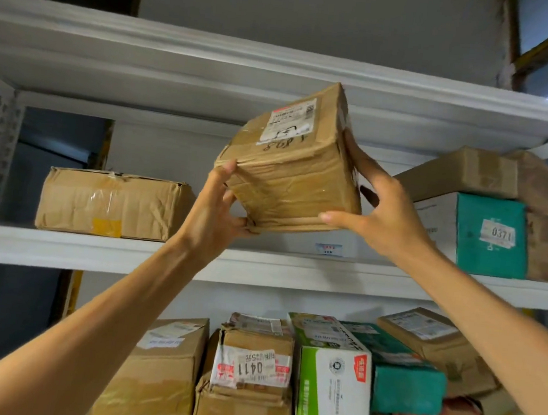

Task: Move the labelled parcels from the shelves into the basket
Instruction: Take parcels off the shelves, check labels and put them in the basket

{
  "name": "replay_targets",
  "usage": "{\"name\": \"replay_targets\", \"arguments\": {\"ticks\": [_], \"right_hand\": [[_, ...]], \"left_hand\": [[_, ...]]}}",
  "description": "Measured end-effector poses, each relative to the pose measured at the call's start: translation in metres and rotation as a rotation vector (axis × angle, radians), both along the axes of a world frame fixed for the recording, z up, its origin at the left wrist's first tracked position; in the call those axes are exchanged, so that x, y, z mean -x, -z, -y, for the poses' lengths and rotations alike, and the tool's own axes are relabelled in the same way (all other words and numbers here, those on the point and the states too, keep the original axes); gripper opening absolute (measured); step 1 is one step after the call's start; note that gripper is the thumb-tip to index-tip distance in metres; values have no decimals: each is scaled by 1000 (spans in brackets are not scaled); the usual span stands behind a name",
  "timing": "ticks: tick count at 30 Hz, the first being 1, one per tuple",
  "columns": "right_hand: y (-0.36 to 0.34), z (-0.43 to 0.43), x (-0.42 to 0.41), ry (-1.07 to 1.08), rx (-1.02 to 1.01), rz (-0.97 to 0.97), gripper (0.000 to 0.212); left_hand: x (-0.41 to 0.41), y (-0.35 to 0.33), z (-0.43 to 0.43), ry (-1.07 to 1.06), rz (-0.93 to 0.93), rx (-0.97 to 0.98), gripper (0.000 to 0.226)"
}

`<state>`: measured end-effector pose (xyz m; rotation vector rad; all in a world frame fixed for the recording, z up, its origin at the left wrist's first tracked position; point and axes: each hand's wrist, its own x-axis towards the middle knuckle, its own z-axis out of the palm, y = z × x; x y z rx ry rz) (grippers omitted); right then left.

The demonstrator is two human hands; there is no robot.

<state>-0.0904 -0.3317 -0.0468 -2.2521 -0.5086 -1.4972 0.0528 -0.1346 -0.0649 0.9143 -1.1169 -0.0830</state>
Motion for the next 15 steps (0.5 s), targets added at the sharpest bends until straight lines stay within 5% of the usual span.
{"name": "replay_targets", "arguments": {"ticks": [3, 6, 9, 15], "right_hand": [[-10, -2, 4, -43, -48, 7, 101], [-17, -6, 8, -158, -166, 82, 90], [-26, -11, 12, -252, -316, 134, 69], [-46, -14, 17, -88, -524, -60, 25]], "left_hand": [[4, -2, -3, -49, 78, -15, 77], [9, -20, -8, -137, 271, -17, 57], [14, -32, -12, -204, 392, -3, 87], [16, -33, -3, -348, 327, -23, 75]]}}
